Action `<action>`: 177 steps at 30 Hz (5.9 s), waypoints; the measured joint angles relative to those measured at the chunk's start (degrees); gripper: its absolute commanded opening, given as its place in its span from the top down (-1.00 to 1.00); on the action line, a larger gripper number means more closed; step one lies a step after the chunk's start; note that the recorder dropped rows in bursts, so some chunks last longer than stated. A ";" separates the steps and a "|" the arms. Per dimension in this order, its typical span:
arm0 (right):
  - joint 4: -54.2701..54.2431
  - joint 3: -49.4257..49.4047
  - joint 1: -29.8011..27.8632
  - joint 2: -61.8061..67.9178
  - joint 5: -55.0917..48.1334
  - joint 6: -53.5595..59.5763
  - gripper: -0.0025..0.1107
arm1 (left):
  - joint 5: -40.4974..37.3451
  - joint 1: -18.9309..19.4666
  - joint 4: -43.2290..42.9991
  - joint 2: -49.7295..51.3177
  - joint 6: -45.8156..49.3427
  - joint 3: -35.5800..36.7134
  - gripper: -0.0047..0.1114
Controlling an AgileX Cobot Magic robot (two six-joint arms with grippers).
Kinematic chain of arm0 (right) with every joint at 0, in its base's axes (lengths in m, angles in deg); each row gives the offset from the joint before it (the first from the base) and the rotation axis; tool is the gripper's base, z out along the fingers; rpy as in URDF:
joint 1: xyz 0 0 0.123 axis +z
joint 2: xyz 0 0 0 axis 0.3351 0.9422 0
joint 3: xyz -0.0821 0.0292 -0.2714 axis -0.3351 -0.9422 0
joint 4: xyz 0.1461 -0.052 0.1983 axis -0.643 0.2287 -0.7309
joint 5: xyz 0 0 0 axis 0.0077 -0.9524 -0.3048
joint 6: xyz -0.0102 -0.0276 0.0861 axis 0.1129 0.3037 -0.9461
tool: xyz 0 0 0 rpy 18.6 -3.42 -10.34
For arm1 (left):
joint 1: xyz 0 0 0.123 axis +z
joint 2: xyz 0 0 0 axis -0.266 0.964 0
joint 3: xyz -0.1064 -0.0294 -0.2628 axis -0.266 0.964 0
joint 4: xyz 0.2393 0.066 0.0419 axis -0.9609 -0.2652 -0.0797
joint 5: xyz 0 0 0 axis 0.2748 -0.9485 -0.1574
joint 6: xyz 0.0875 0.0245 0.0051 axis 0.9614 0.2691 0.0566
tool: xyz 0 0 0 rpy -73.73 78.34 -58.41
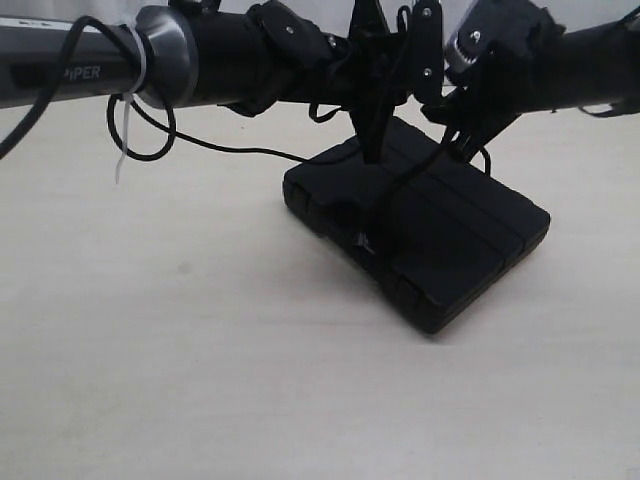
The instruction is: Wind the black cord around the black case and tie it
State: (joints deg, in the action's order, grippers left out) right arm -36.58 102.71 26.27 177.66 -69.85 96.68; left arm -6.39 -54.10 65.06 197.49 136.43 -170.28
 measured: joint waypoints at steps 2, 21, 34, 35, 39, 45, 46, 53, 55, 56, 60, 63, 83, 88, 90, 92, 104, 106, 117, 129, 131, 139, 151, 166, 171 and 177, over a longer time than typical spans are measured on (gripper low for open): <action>0.45 0.00 0.40 1.76 3.38 0.12 0.15 | 0.00 0.29 -0.12 0.23 0.00 0.11 0.92; -3.63 -3.70 -0.27 8.48 24.73 0.01 0.14 | -0.56 -1.23 -0.24 -6.48 -0.44 0.11 0.92; -20.93 -1.36 -5.11 4.37 15.21 -2.16 0.14 | 3.92 -1.33 -0.24 -8.38 -0.44 0.11 0.92; -22.00 -1.13 -6.01 4.38 10.32 -2.28 0.14 | 3.92 -1.33 -0.24 -8.61 -0.44 0.11 0.92; -20.30 -1.04 -6.89 5.82 -2.03 -1.80 0.14 | 4.62 -2.26 -0.24 -8.72 -0.44 0.11 0.92; -22.45 -0.77 -5.84 9.95 1.15 -1.09 0.14 | 5.11 -4.36 -0.24 -8.72 -0.44 0.11 0.92; -24.51 -0.44 -5.84 10.59 2.38 -0.40 0.14 | 5.11 -4.66 -0.24 -8.72 -0.44 0.11 0.92; -30.46 3.05 -5.84 15.33 1.23 2.15 0.14 | 5.35 -4.77 -0.24 -8.72 -0.44 0.11 0.92; -30.76 3.61 -5.84 17.40 0.45 2.30 0.14 | 5.35 -4.77 -0.24 -8.72 -0.44 0.11 0.92; -30.87 3.58 -5.84 18.55 0.59 2.33 0.14 | 5.44 -4.77 -0.24 -8.72 -0.44 0.11 0.92; -31.36 3.73 -5.84 20.79 3.78 2.32 0.14 | 5.60 -4.77 -0.24 -9.18 -0.10 0.11 0.92; -31.36 3.87 -5.84 20.91 4.36 2.21 0.14 | 5.50 -4.77 -0.24 -10.12 0.77 0.32 0.92; -26.04 3.89 -5.85 18.05 0.92 0.11 0.14 | 2.05 -4.77 -0.24 -11.80 -0.18 0.15 0.76; -24.14 3.89 -5.85 16.13 0.52 -1.41 0.14 | 2.05 -4.77 -0.24 -9.80 -0.44 0.15 0.13; -23.87 3.89 -5.85 15.47 0.52 -1.52 0.14 | 2.05 -4.77 -0.24 -9.67 -0.44 0.15 -0.12; -23.49 3.89 -5.85 14.82 0.64 -1.64 0.14 | 3.12 -4.77 -0.24 -9.67 -0.47 0.15 -0.23; -25.88 3.89 -5.85 13.04 -2.02 -1.94 0.88 | 4.94 -4.77 1.49 -9.67 -10.16 0.15 -0.24; -25.88 3.89 -5.85 13.04 -1.14 -1.94 0.88 | 4.83 -4.77 1.49 -9.67 -11.36 0.57 -0.24; -29.75 3.89 -9.77 12.65 10.15 -8.77 0.88 | 5.49 -4.64 1.34 -9.99 -13.60 7.48 -0.24; -20.36 3.89 -18.33 18.14 9.97 -38.22 -0.02 | 5.12 -4.06 1.23 -9.99 -13.95 12.12 -0.24; -14.37 3.89 -20.27 18.49 9.91 -45.27 -0.03 | 3.96 -4.06 1.23 -9.99 -13.95 12.12 -0.24; -9.99 3.89 -32.27 17.51 -6.92 -52.79 0.41 | 3.77 -4.03 1.23 -10.63 -15.94 12.12 -0.22; -9.72 3.51 -32.55 1.53 -11.82 -47.42 0.88 | 3.48 1.32 1.23 -22.49 -29.69 15.98 0.92; -18.33 -8.14 -25.30 -27.11 -9.85 -39.78 0.88 | 6.08 6.79 3.20 -48.81 -42.17 31.01 0.92; -20.65 -12.30 -25.30 -37.13 -9.65 -38.62 0.88 | 6.60 6.79 3.90 -57.30 -45.53 36.05 0.92; -22.48 -15.44 -25.30 -47.43 -9.88 -38.18 0.88 | 6.94 6.79 4.30 -66.34 -48.00 43.71 0.92</action>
State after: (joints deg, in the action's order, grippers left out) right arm -59.06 87.27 0.97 130.23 -79.74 58.50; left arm 0.55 -47.31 69.35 131.15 88.43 -126.57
